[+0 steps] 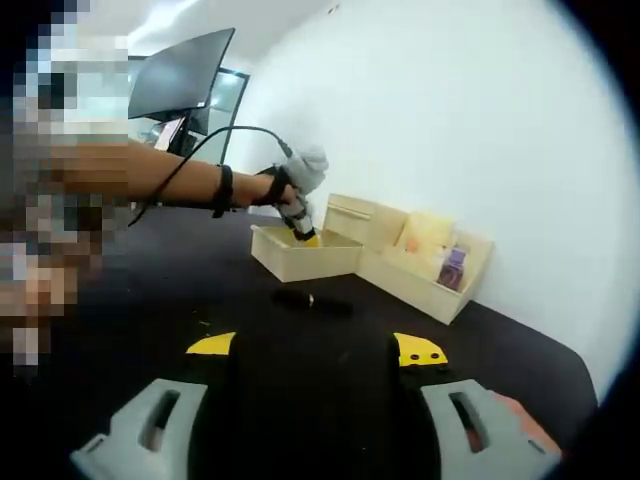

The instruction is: Open the drawer, pick up the cosmetic bottles from the table one by one, place them into the drawer, release the gripper, close the drawer, and move the gripper away

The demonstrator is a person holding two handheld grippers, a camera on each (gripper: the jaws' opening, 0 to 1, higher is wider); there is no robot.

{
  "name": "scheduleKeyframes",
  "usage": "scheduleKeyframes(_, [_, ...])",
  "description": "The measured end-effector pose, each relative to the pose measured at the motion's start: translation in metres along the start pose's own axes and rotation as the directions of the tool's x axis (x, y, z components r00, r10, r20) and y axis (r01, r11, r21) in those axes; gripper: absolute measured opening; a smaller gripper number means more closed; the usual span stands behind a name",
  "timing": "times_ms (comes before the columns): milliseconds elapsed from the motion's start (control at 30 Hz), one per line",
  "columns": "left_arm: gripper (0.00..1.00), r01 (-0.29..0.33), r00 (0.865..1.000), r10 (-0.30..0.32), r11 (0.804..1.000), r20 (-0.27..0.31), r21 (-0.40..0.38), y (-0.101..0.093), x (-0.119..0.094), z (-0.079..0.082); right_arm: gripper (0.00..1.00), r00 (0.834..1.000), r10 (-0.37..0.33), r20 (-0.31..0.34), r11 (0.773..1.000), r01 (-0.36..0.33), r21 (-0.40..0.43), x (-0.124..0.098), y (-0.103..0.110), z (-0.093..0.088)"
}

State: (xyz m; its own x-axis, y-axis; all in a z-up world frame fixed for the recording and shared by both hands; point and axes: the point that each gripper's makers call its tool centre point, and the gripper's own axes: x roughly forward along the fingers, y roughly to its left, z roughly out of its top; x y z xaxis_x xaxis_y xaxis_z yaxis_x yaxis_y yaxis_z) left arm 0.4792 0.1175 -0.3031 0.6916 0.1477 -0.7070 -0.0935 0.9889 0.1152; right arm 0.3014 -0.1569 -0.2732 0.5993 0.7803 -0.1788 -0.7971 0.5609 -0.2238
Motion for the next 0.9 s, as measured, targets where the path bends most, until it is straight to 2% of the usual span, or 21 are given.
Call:
scheduleKeyframes(200, [0.17, -0.006, 1.0, 0.006, 1.0, 0.024, 0.011, 0.006, -0.006, 0.01, 0.55, 1.0, -0.001, 0.002, 1.0, 0.001, 0.0, 0.0, -0.001, 0.0])
scheduleKeyframes(367, [0.18, 0.039, 0.997, -0.039, 0.999, 0.067, -0.002, 0.004, -0.02, 0.016, 0.55, 1.0, -0.004, 0.011, 1.0, 0.004, 0.007, -0.001, -0.003, 0.003])
scheduleKeyframes(500, [0.2, 0.1, 0.99, -0.1, 0.995, 0.098, 0.009, -0.004, -0.035, 0.017, 0.55, 1.0, -0.001, 0.016, 1.0, 0.001, 0.006, -0.001, -0.002, 0.005])
scheduleKeyframes(633, [0.2, 0.158, 0.976, -0.163, 0.987, 0.143, 0.04, -0.012, -0.051, 0.02, 0.55, 1.0, 0.01, 0.019, 1.0, -0.01, 0.002, -0.002, 0.001, 0.006])
scheduleKeyframes(700, [0.2, 0.218, 0.961, -0.23, 0.972, 0.154, 0.087, -0.024, -0.061, 0.019, 0.55, 1.0, 0.021, 0.019, 1.0, -0.021, -0.001, -0.003, 0.003, 0.007])
scheduleKeyframes(733, [0.2, 0.231, 0.958, -0.242, 0.969, 0.151, 0.086, -0.027, -0.064, 0.018, 0.56, 0.999, 0.033, 0.015, 0.999, -0.033, -0.004, -0.003, 0.005, 0.007])
scheduleKeyframes(767, [0.2, 0.258, 0.947, -0.275, 0.959, 0.164, 0.119, -0.035, -0.069, 0.02, 0.56, 0.999, 0.037, 0.017, 0.999, -0.037, -0.005, -0.004, 0.006, 0.009])
scheduleKeyframes(867, [0.21, 0.281, 0.929, -0.322, 0.934, 0.181, 0.218, -0.056, -0.085, 0.021, 0.56, 0.995, 0.09, 0.038, 0.995, -0.091, 0.039, -0.009, 0.009, 0.014])
scheduleKeyframes(900, [0.21, 0.282, 0.927, -0.328, 0.929, 0.181, 0.239, -0.063, -0.09, 0.017, 0.55, 0.991, 0.123, 0.051, 0.99, -0.126, 0.063, -0.011, 0.012, 0.017])
